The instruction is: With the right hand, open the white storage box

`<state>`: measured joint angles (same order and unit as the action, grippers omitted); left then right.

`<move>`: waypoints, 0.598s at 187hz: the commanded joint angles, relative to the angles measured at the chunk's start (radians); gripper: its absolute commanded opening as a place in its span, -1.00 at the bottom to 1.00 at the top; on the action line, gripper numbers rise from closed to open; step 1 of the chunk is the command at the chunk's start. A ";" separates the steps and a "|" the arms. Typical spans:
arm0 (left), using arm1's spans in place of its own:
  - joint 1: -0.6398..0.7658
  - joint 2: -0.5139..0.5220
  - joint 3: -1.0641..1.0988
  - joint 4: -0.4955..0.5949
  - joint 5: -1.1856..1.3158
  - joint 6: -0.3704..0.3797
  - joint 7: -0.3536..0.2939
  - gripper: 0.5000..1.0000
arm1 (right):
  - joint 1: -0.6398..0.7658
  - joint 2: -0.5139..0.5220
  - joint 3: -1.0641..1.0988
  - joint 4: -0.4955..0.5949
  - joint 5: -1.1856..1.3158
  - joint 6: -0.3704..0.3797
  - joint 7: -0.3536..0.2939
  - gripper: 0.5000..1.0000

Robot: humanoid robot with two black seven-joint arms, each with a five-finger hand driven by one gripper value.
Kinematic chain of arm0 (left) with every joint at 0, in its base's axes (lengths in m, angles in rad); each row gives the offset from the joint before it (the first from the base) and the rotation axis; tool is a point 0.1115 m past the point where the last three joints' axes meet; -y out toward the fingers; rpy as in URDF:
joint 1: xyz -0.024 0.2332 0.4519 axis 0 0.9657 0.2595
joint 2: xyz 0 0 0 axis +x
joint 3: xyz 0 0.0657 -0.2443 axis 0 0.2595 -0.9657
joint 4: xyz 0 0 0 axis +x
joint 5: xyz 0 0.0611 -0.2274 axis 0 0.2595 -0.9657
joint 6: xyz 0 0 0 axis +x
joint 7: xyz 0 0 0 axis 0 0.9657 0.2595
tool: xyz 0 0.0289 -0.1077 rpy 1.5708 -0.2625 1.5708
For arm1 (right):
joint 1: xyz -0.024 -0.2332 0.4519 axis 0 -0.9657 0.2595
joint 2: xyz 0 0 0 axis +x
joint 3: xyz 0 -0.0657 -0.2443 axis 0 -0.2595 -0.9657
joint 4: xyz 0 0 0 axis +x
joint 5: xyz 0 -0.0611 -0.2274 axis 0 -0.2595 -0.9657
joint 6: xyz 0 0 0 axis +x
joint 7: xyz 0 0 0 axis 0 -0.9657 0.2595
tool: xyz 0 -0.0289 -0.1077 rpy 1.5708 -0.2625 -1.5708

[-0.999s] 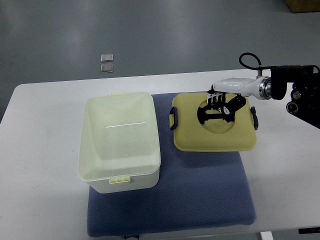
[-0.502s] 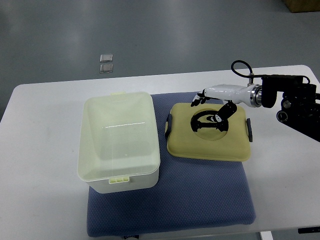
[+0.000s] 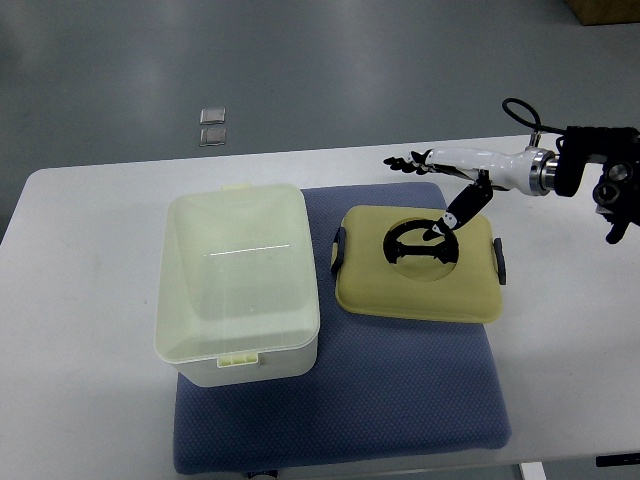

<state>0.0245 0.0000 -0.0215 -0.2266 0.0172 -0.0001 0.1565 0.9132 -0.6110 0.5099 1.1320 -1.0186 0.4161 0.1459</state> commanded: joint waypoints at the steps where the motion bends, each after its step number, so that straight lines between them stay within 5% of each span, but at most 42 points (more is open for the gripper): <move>1: 0.000 0.000 0.000 -0.005 0.000 0.000 0.000 1.00 | -0.002 0.011 0.068 -0.034 0.202 -0.007 -0.002 0.87; 55: 0.000 0.000 -0.002 -0.010 0.001 0.000 0.000 1.00 | -0.074 0.247 0.309 -0.310 0.903 -0.272 0.001 0.87; 112: 0.000 0.000 0.000 -0.011 0.001 0.000 0.000 1.00 | -0.186 0.399 0.430 -0.365 1.160 -0.244 0.061 0.87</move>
<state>0.0245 0.0000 -0.0221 -0.2373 0.0185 -0.0001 0.1565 0.7545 -0.2587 0.8989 0.7671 0.1212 0.1547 0.1815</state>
